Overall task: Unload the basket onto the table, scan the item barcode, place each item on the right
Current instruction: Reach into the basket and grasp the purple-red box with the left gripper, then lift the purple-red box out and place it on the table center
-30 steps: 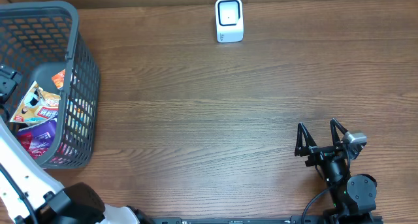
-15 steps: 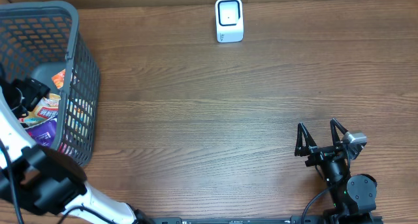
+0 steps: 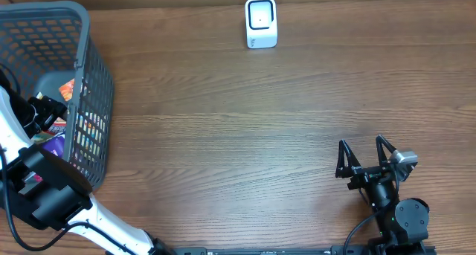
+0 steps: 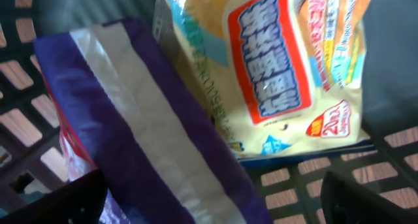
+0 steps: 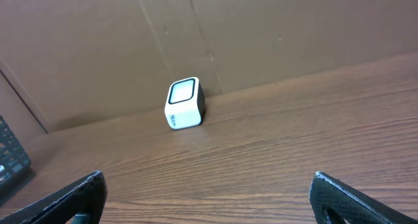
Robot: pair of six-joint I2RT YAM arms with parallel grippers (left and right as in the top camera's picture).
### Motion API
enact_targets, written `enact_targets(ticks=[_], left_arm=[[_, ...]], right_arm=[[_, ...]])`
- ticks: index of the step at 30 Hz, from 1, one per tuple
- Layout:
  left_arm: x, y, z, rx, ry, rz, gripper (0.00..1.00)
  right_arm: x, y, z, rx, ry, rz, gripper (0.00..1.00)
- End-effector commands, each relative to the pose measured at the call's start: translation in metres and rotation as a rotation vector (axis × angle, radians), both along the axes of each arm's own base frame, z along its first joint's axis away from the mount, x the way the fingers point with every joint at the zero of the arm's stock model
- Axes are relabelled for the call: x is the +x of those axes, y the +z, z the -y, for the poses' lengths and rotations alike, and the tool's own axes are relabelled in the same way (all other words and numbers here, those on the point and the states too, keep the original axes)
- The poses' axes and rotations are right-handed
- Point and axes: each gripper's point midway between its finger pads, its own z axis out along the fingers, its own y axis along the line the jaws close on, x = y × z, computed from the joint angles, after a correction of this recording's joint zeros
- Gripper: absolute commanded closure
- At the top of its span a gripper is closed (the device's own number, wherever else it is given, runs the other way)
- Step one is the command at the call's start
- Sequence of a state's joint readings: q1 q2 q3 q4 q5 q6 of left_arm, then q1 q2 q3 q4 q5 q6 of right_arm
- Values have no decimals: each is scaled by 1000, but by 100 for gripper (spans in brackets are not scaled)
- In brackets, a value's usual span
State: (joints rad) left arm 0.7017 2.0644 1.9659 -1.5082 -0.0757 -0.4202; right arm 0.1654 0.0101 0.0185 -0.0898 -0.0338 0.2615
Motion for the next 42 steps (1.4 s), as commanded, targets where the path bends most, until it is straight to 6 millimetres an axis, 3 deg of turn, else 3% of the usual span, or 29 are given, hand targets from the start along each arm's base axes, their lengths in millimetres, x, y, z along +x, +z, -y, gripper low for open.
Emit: enact_targets(ticks=[1, 8, 17, 20, 22, 23, 27, 31, 33, 36, 38, 42], left_arm=[[-7, 0, 6, -20, 8, -44, 2], [-24, 3, 8, -9, -1, -126, 5], [-29, -18, 3, 10, -17, -165, 35], [-27, -19, 3, 9, -16, -156, 50], [-26, -19, 2, 12, -16, -151, 77], [-26, -19, 2, 13, -15, -149, 96], [-19, -11, 1, 14, -22, -114, 96], [1, 38, -2, 40, -33, 14, 96], [14, 83, -4, 90, -35, 131, 96], [37, 145, 10, 123, -128, 376, 96], [39, 184, 18, 175, -135, 499, 96], [24, 259, 37, 314, -149, 686, 96]], right_arm=[[0, -2, 1, 0, -5, 4, 0], [0, -2, 1, 0, -5, 4, 0], [0, -2, 1, 0, -5, 4, 0], [0, -2, 1, 0, -5, 4, 0], [0, -2, 1, 0, -5, 4, 0], [0, -2, 1, 0, -5, 4, 0], [0, -2, 1, 0, -5, 4, 0], [0, -2, 1, 0, -5, 4, 0], [0, -2, 1, 0, -5, 4, 0], [0, -2, 1, 0, -5, 4, 0], [0, -2, 1, 0, -5, 4, 0], [0, -2, 1, 0, -5, 4, 0]])
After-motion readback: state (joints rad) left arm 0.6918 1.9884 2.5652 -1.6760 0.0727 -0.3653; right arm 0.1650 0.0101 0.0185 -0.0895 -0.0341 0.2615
